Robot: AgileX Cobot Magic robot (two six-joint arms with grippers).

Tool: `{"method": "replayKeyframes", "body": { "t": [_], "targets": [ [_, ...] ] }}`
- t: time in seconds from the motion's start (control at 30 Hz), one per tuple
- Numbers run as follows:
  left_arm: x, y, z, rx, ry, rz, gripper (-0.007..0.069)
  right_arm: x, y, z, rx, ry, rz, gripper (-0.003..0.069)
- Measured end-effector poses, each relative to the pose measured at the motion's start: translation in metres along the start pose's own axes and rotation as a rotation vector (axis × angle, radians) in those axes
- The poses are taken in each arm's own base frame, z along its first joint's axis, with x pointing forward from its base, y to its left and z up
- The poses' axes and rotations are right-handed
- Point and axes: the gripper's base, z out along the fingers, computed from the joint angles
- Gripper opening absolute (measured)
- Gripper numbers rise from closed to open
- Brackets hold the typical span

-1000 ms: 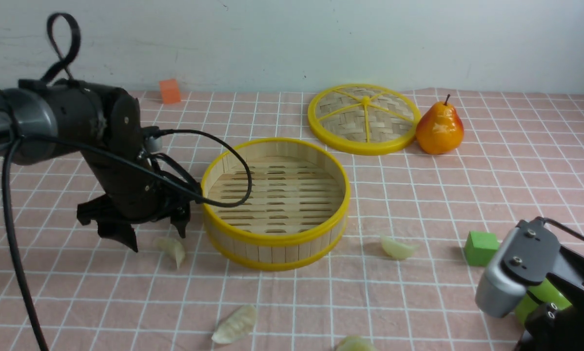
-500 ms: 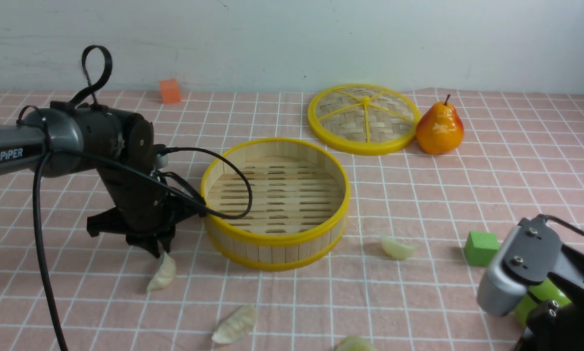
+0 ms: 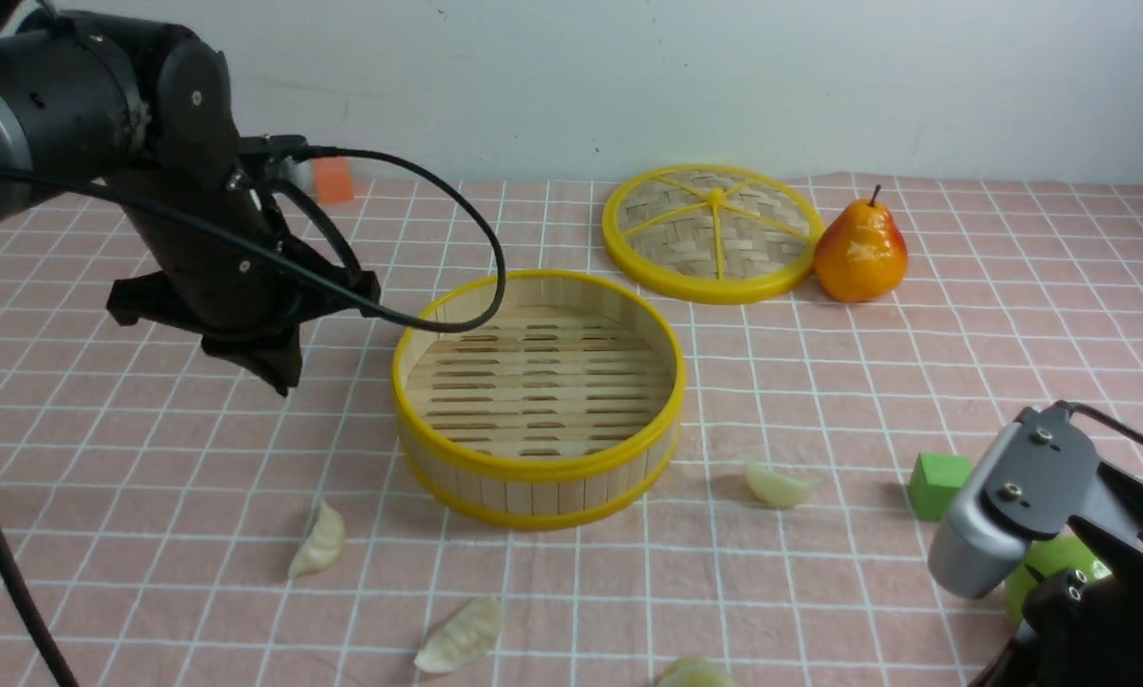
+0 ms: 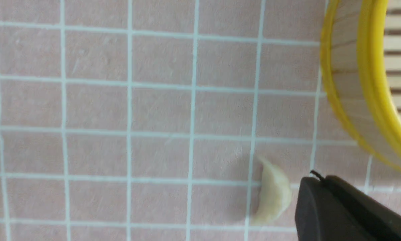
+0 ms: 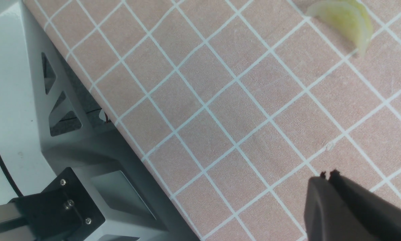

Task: Put the dumplings into the steamer on the table with the pink tablecloth.
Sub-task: 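Reach for and grasp a dumpling on the table with the left gripper, then place the dumpling into the bamboo steamer basket with the left gripper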

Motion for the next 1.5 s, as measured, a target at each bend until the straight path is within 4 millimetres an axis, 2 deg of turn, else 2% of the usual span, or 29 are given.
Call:
{"method": "replayKeyframes", "body": {
  "t": [0.13,0.17,0.23,0.27,0.43,0.73,0.77,0.83,0.9,1.0,1.03,1.1,1.13,1.17,1.27,1.33,1.4,1.47,1.5],
  "targets": [
    [0.019,-0.007,-0.007,-0.006,0.046,0.048,-0.0014,0.000,0.000,0.000,0.000,0.000,0.000,0.0021],
    [0.033,-0.015,-0.009,0.001,0.065,0.085,-0.0014,0.000,0.000,0.000,0.000,-0.001,0.000,0.0021],
    [0.041,-0.021,-0.008,0.007,0.079,0.107,-0.0014,0.000,0.000,0.000,0.000,-0.001,0.000,0.0021],
    [0.051,-0.026,-0.004,0.013,0.108,0.125,-0.0014,0.000,0.000,0.000,0.001,-0.002,0.000,0.0021],
    [0.055,-0.026,0.012,0.008,0.122,0.118,0.0009,-0.001,0.000,0.000,0.004,-0.008,0.000,0.0027],
    [0.044,-0.024,0.059,-0.047,0.117,0.122,0.0401,-0.001,0.000,0.000,0.003,-0.007,0.000,0.0040],
    [0.043,-0.024,0.070,-0.060,0.120,0.121,0.0456,0.000,0.000,0.000,0.001,-0.004,0.000,0.0041],
    [0.043,-0.023,0.081,-0.078,0.132,0.118,0.0488,0.000,0.000,0.000,-0.002,0.001,0.000,0.0043],
    [0.044,-0.023,0.090,-0.087,0.149,0.114,0.0491,0.000,0.000,0.000,-0.003,0.004,0.000,0.0043],
    [0.046,-0.023,0.103,-0.098,0.178,0.113,0.0456,0.000,0.000,0.000,-0.004,0.005,0.000,0.0045],
    [0.047,-0.023,0.110,-0.100,0.192,0.112,0.0390,0.000,0.000,0.000,-0.003,0.005,0.000,0.0047],
    [0.047,-0.023,0.110,-0.096,0.188,0.109,0.0326,0.000,0.000,0.000,-0.001,0.001,0.000,0.0048],
    [0.047,-0.023,0.110,-0.096,0.185,0.110,0.0225,-0.001,0.000,0.000,0.003,-0.006,0.000,0.0050],
    [0.047,-0.023,0.110,-0.096,0.184,0.110,0.0180,-0.001,0.000,0.000,0.004,-0.010,0.000,0.0051],
    [0.045,-0.024,0.109,-0.097,0.178,0.112,0.0184,-0.001,-0.001,0.000,0.008,-0.016,0.000,0.0053],
    [0.039,-0.025,0.100,-0.095,0.164,0.109,0.0192,-0.002,-0.001,0.000,0.013,-0.024,0.000,0.0054],
    [0.021,-0.031,0.068,-0.072,0.100,0.101,0.0192,-0.003,-0.002,0.000,0.021,-0.038,0.000,0.0057],
    [0.010,-0.037,0.046,-0.055,0.046,0.113,0.0192,-0.004,-0.002,0.000,0.025,-0.046,0.000,0.0059],
    [0.000,-0.045,0.027,-0.034,-0.011,0.129,0.0192,-0.005,-0.003,0.000,0.029,-0.054,0.000,0.0062]
  ]
}}
